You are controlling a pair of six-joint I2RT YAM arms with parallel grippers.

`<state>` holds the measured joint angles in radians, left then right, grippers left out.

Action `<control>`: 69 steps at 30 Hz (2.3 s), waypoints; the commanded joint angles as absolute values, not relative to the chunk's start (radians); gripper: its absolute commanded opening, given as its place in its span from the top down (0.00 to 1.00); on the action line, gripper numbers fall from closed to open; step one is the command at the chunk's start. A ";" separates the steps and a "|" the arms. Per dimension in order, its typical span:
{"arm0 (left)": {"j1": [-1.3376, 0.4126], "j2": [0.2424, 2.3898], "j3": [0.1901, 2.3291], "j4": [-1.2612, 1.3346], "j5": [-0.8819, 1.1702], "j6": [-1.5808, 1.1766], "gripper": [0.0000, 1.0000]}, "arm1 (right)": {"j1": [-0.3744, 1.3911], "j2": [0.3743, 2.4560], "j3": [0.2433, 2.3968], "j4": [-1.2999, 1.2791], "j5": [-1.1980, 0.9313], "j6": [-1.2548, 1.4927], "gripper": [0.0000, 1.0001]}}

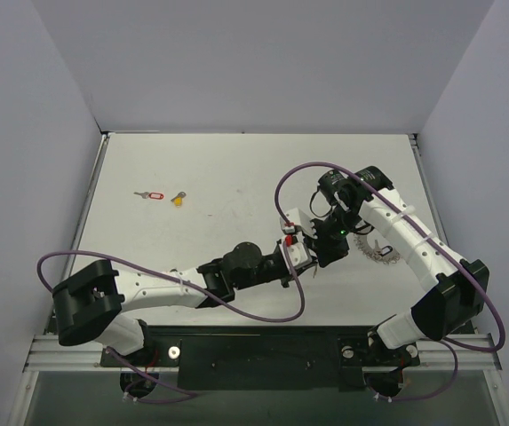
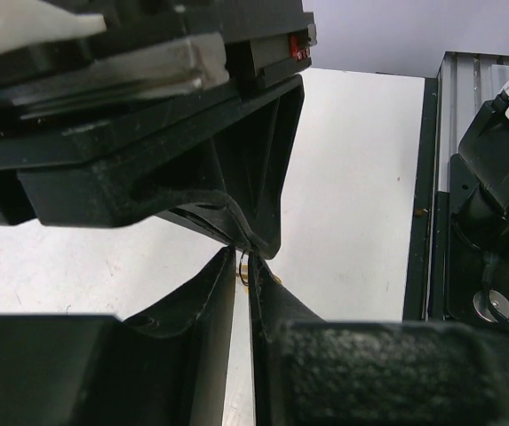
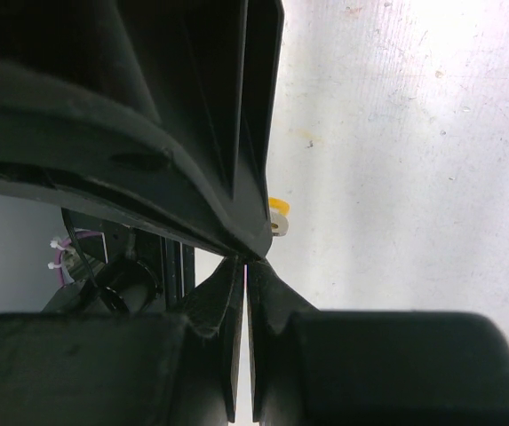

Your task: Put the keys on the keyring

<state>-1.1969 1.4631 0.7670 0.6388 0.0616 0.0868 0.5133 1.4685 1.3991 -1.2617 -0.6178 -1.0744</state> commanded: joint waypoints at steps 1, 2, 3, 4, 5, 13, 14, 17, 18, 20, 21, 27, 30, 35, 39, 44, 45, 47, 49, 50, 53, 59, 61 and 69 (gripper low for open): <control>-1.201 1.474 0.821 0.666 0.080 0.081 0.80 | 0.522 1.465 1.414 -1.324 -0.644 -1.081 1.00; -1.201 1.476 0.822 0.666 0.080 0.081 0.80 | 0.522 1.463 1.414 -1.325 -0.646 -1.083 1.00; -1.201 1.476 0.824 0.663 0.080 0.081 0.80 | 0.522 1.463 1.414 -1.327 -0.646 -1.083 1.00; -1.201 1.476 0.824 0.661 0.081 0.080 0.80 | 0.522 1.462 1.414 -1.325 -0.646 -1.083 1.00; -1.201 1.477 0.822 0.660 0.081 0.081 0.80 | 0.522 1.463 1.416 -1.327 -0.646 -1.083 1.00; -1.201 1.482 0.830 0.634 0.090 0.086 0.79 | 0.522 1.462 1.416 -1.327 -0.649 -1.085 1.00; -1.201 1.483 0.831 0.630 0.091 0.086 0.79 | 0.522 1.463 1.416 -1.325 -0.647 -1.085 1.00; -1.201 1.488 0.838 0.621 0.097 0.087 0.79 | 0.522 1.465 1.417 -1.327 -0.647 -1.085 1.00; -1.203 1.488 0.839 0.618 0.098 0.087 0.80 | 0.522 1.463 1.416 -1.327 -0.649 -1.085 1.00; -1.203 1.493 0.844 0.609 0.104 0.087 0.84 | 0.522 1.465 1.416 -1.327 -0.649 -1.085 1.00; -1.201 1.493 0.847 0.606 0.110 0.090 0.87 | 0.522 1.465 1.416 -1.327 -0.649 -1.085 1.00; -1.200 1.473 0.829 0.627 0.091 0.051 1.00 | 0.514 1.459 1.420 -1.322 -0.666 -1.075 0.94; -1.192 1.434 0.738 0.757 0.046 0.006 1.00 | 0.476 1.439 1.422 -1.322 -0.706 -1.072 0.68; -1.172 1.368 0.560 1.144 -0.099 -0.228 1.00 | 0.353 1.365 1.431 -1.296 -0.839 -1.087 0.60; -1.163 1.374 0.492 1.422 -0.153 -0.273 1.00 | 0.275 1.299 1.428 -1.230 -0.960 -1.130 0.59; -1.155 1.394 0.508 1.555 -0.115 -0.259 1.00 | 0.241 1.299 1.414 -1.140 -1.130 -1.124 0.59; -1.154 1.402 0.509 1.577 -0.106 -0.261 1.00 | 0.241 1.305 1.414 -1.140 -1.149 -1.129 0.60; -1.154 1.413 0.514 1.618 -0.092 -0.268 1.00 | 0.247 1.319 1.419 -1.138 -1.203 -1.134 0.62; -1.154 1.422 0.515 1.644 -0.081 -0.281 1.00 | 0.255 1.328 1.425 -1.138 -1.227 -1.138 0.64; -1.154 1.422 0.521 1.644 -0.075 -0.287 1.00 | 0.261 1.335 1.430 -1.138 -1.239 -1.141 0.64; -1.154 1.422 0.531 1.644 -0.064 -0.290 1.00 | 0.268 1.339 1.430 -1.138 -1.261 -1.141 0.65; -1.154 1.424 0.545 1.644 -0.057 -0.287 1.00 | 0.296 1.339 1.402 -1.140 -1.258 -1.157 0.74; -1.155 1.422 0.546 1.644 -0.054 -0.285 1.00 | 0.301 1.345 1.391 -1.138 -1.256 -1.158 0.78; -1.154 1.419 0.549 1.643 -0.051 -0.287 1.00 | 0.304 1.355 1.379 -1.138 -1.253 -1.164 0.85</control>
